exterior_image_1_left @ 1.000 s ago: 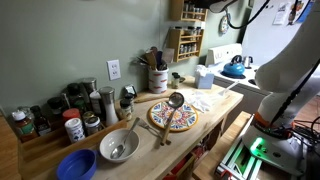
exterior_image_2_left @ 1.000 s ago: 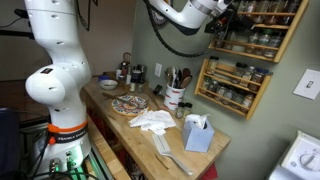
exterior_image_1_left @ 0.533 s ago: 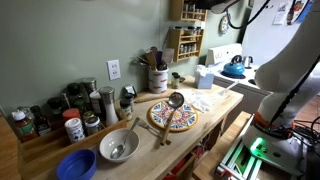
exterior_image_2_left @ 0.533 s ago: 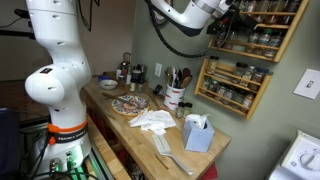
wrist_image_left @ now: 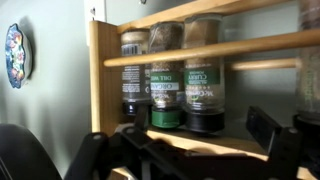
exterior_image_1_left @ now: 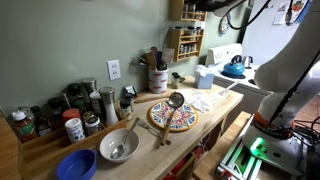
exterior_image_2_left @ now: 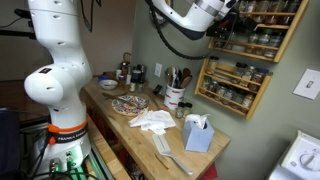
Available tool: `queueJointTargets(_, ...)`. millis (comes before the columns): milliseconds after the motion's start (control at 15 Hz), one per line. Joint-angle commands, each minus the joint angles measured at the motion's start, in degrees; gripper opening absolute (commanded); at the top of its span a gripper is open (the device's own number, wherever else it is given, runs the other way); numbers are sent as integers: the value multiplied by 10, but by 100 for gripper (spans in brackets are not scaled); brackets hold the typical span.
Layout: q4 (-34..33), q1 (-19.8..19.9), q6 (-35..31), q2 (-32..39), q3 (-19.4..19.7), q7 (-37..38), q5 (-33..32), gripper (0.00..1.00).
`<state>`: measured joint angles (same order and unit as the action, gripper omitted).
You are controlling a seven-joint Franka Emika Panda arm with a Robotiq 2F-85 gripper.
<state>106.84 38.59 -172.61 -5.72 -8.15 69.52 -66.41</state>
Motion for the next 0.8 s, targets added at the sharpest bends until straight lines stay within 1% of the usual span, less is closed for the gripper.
queueJointTargets(0,-5,6,-35,13,-3,42,-47,100)
queueJointTargets(267,-15,6,-43,20,-4,77,-92,100)
queueJointTargets(600,-11,9,-42,17,0,124,-136,100)
queueJointTargets(733,-18,11,-42,17,1,155,-170,100)
